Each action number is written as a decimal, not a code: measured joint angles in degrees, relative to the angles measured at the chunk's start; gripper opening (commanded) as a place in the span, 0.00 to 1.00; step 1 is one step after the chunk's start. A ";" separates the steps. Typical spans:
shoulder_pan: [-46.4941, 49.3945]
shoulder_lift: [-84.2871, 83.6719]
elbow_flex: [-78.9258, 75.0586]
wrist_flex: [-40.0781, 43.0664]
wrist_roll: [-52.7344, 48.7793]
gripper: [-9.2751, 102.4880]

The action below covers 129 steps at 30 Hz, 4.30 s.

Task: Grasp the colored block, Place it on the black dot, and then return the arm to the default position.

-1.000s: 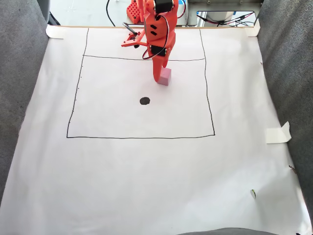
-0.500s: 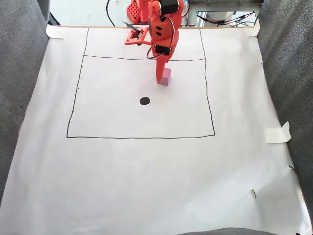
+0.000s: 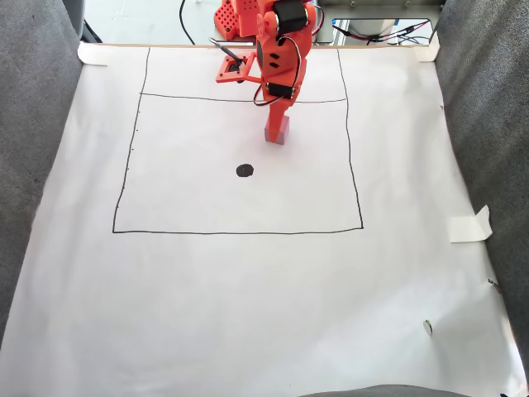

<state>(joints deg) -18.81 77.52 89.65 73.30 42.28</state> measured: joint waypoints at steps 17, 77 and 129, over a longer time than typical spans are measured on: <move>2.64 -3.25 0.00 -1.49 -2.20 0.39; 14.85 -2.81 -21.53 9.23 -5.19 0.08; 16.61 -40.43 -66.62 18.19 -4.57 0.08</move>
<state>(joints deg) -2.20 37.09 23.03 91.49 37.71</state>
